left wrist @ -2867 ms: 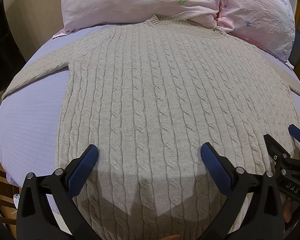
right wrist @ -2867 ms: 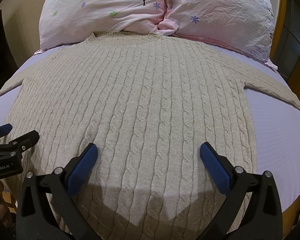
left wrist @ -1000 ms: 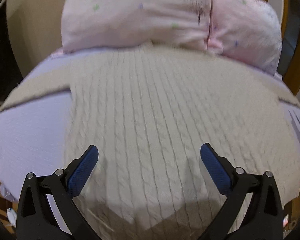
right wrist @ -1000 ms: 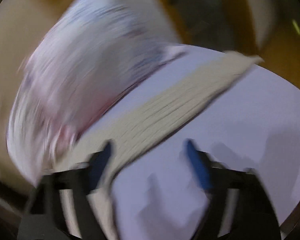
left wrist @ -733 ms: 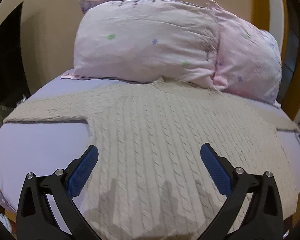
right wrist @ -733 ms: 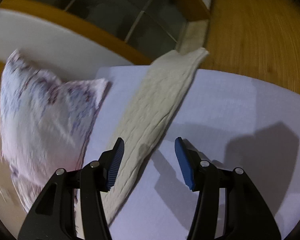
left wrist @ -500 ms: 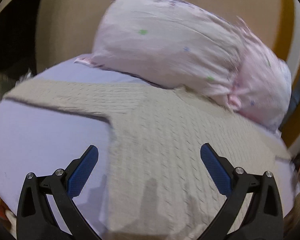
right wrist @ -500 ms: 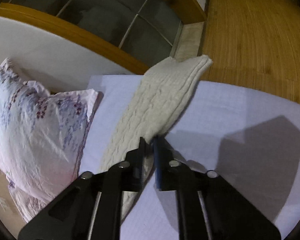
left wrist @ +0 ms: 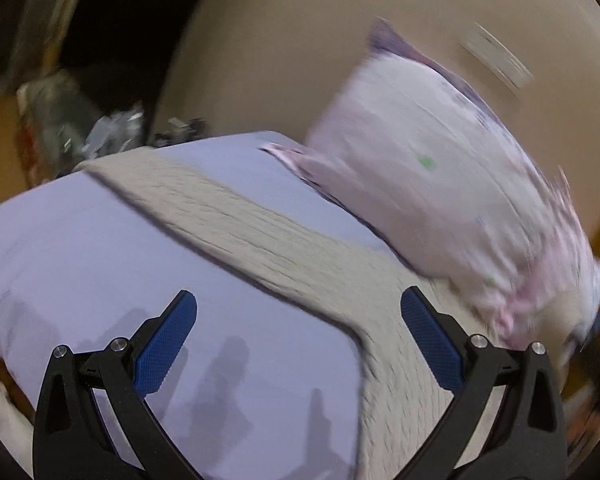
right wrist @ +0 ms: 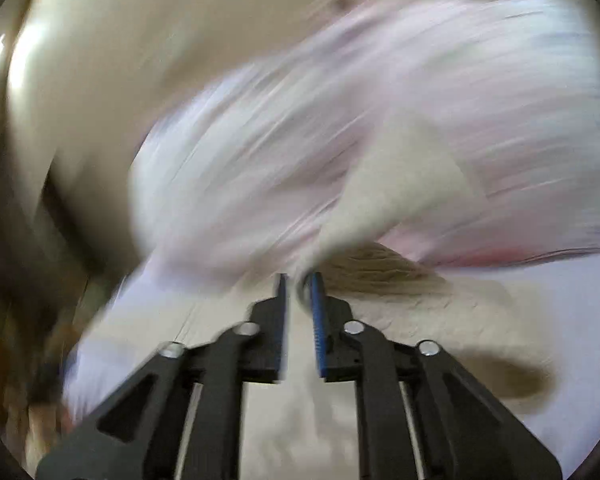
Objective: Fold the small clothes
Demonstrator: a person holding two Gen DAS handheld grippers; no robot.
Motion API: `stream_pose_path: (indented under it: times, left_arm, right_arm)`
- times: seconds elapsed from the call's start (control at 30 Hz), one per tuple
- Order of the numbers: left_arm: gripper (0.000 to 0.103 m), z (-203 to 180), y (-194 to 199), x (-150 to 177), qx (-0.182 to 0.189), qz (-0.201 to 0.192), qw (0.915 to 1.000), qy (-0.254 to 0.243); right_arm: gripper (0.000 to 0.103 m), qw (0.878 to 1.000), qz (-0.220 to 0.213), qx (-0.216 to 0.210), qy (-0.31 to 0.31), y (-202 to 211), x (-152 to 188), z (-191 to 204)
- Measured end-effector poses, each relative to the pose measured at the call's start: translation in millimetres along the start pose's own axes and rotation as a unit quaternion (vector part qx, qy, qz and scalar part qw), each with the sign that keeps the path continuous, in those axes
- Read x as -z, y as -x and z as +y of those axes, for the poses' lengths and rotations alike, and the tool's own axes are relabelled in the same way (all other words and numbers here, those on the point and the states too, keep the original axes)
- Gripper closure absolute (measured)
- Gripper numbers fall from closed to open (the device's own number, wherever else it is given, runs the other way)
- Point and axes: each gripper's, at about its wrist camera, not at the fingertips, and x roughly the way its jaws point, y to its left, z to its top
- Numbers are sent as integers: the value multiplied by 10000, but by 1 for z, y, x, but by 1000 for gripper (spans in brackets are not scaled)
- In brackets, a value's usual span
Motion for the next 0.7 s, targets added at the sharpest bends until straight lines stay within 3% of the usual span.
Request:
stream_pose_path:
  times: [0.07,0.1,0.17,0.23,0.4,0.57,0.63,0.7]
  left_arm:
    - [12,21,-7,-12,-70,23,9992,399]
    - [16,35,-12,-19,-85,79,9979,638]
    - [22,54,-20,-28,-160,148,9951,964]
    - [25,79,-29,-38,-287,199,9899,1372]
    - [38,129,-48,-55,-291,222,9703,2393]
    - [49,149,-66,-76,-398,173,9591,2797]
    - [59,157,-72,-82,-383,159,9559,2909]
    - [92,165,-80,-85,-487,247,9525,2996]
  right_arm:
    - [64,9968,683,-244,347,-37,20,38]
    - [62,9962,722,-254,421,-41,27,45]
    - [39,9979,528,-182,327,-33,33,42]
    - [30,9996,284,-47,36,-19,31,21]
    - [29,9955,54,618,-710,15,29,-49]
    - [28,9853,-39,932,-1432,38,46,-109]
    - [28,9830,-95,956,-1563,46,49,-117]
    - [27,9817,-147,983,-1625,52,53,-125]
